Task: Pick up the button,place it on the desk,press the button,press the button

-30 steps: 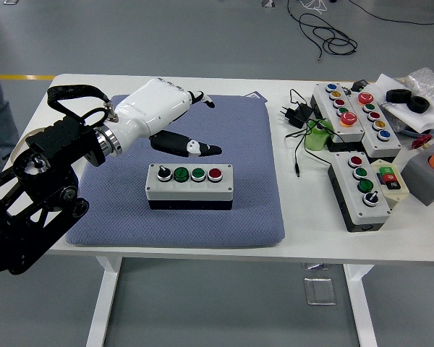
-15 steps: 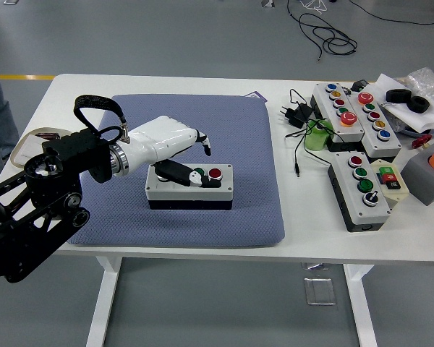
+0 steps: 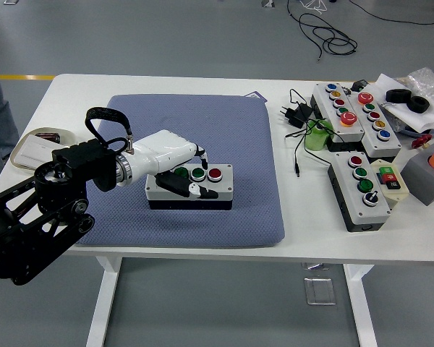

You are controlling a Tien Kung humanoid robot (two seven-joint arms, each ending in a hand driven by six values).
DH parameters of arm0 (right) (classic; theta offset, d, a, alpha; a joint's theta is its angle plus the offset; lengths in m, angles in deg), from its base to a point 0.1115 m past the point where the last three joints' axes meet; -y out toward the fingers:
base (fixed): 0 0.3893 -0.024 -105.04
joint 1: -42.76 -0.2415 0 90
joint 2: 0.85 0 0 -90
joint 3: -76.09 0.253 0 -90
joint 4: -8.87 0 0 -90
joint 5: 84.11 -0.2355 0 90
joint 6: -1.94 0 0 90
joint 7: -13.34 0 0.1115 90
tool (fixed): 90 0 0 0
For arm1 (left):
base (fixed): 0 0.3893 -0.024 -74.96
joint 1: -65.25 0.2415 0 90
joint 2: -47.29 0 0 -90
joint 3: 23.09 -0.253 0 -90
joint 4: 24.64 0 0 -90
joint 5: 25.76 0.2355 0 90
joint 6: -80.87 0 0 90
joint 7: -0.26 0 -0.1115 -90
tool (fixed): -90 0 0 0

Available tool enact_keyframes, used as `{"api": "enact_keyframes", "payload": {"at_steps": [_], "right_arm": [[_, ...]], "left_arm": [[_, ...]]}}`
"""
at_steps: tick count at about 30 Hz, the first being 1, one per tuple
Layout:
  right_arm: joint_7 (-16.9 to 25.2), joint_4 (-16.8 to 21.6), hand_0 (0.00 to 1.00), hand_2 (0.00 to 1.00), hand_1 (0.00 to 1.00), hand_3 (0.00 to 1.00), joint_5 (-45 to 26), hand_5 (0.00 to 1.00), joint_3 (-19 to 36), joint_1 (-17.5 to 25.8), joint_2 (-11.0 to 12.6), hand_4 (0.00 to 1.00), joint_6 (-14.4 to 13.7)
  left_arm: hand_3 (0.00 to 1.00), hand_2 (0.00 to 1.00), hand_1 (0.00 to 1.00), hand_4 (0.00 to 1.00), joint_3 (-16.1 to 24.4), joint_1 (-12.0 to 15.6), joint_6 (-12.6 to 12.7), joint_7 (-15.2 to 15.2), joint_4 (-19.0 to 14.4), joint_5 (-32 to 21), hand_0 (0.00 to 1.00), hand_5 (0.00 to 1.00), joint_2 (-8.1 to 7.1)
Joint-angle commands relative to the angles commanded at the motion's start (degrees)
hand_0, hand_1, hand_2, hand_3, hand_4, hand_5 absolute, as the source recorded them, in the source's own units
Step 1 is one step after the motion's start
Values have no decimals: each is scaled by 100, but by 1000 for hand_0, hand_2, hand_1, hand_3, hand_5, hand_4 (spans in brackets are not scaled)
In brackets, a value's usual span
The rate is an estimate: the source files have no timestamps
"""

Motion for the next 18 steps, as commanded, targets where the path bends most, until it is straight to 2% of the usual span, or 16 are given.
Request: {"api": "enact_keyframes", "payload": {"at_steps": [8,18], "right_arm": [[-1,0,653,617,468,563,3,224,3,-8,-3,304,-2],[-3,0,652,617,468,563,6,224,3,-8,-2,304,3]], "left_arm": [[697,2,2,961,-3,-4,-25,-8,143,82,23,998,1],[696,2,2,960,-36,-12,-115,-4,156,91,22,998,-31]]}}
